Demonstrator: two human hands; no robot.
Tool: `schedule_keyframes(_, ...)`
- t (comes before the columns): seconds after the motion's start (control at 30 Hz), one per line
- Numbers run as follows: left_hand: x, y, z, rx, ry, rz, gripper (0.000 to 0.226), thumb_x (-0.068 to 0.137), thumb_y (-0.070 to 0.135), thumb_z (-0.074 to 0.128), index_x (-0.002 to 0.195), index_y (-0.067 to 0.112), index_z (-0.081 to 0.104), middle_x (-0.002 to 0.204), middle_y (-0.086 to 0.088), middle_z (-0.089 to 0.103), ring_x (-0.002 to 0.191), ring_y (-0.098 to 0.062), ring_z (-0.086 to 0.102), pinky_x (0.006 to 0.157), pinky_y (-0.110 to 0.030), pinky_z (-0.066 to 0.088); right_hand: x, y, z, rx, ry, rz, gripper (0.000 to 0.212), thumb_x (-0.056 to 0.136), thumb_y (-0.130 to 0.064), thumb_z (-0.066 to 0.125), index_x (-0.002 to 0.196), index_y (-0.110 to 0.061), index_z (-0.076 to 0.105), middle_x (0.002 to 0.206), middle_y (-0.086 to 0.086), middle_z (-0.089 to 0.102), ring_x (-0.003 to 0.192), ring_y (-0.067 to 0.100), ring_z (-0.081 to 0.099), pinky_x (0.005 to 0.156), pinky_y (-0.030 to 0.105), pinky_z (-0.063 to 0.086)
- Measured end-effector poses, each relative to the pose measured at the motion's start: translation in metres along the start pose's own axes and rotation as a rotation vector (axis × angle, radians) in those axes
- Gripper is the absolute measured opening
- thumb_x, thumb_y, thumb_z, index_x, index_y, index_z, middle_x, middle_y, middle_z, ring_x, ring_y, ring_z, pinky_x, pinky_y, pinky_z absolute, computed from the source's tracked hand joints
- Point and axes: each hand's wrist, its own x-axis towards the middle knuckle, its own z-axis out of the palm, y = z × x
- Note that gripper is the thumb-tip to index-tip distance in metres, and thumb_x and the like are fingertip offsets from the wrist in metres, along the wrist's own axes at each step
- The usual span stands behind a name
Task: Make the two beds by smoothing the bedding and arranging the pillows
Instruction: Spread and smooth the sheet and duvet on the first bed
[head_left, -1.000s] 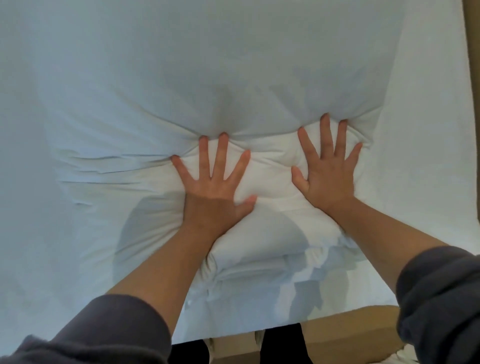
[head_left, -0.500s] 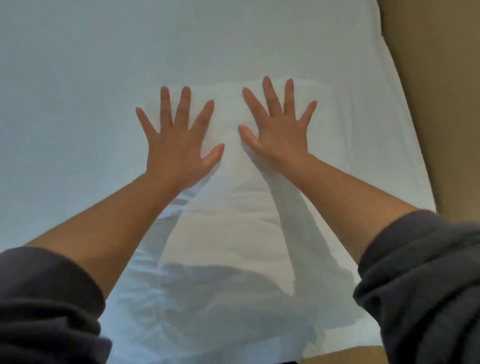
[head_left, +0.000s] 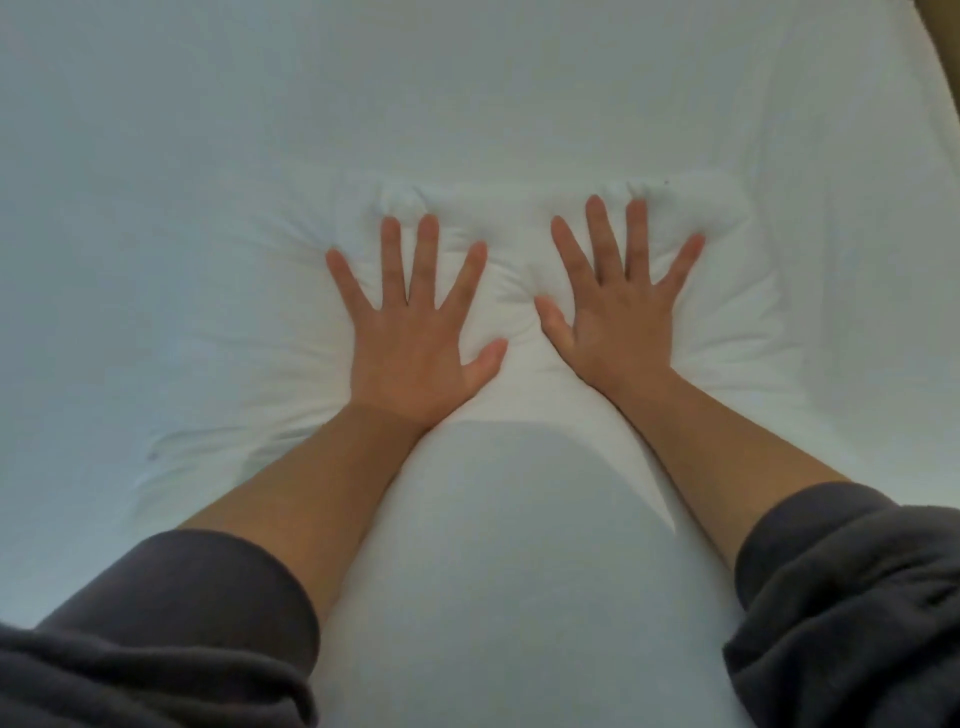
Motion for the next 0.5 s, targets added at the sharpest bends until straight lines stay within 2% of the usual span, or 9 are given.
schedule_keyframes(0.2, -0.008, 0.000, -0.004, 0.016, -0.003, 0.000, 0.082, 0.087, 0.072, 0.025, 0.156, 0.030, 0.008, 0.162, -0.017, -0.002, 0.147, -0.042, -0.004, 0.105, -0.076, -0.001, -0.008, -0.003, -0.006, -0.031, -0.032, 0.011, 0.070, 0.094, -0.062, 0.022, 0.156, -0.030, 0.011, 0.164, 0.005, 0.007, 0.150, 0.036, 0.003, 0.105, 0.078, 0.001)
schedule_keyframes(0.37, -0.050, -0.002, -0.035, -0.054, -0.048, -0.027, 0.082, 0.088, 0.072, 0.021, 0.156, 0.028, 0.009, 0.162, -0.015, -0.003, 0.148, -0.038, -0.005, 0.112, -0.069, 0.000, -0.046, -0.005, -0.045, -0.033, -0.167, 0.013, 0.075, 0.091, -0.061, 0.015, 0.156, -0.025, 0.002, 0.164, 0.003, -0.003, 0.150, 0.030, -0.005, 0.111, 0.071, 0.001)
schedule_keyframes(0.5, -0.094, 0.013, -0.072, -0.135, -0.083, -0.018, 0.077, 0.089, 0.070, 0.016, 0.155, 0.031, 0.011, 0.163, -0.013, -0.003, 0.148, -0.038, -0.007, 0.112, -0.068, -0.001, -0.098, -0.027, -0.085, 0.136, -0.243, -0.060, 0.072, 0.089, -0.064, 0.012, 0.154, -0.038, -0.004, 0.163, -0.001, -0.016, 0.149, 0.029, -0.017, 0.112, 0.065, -0.008)
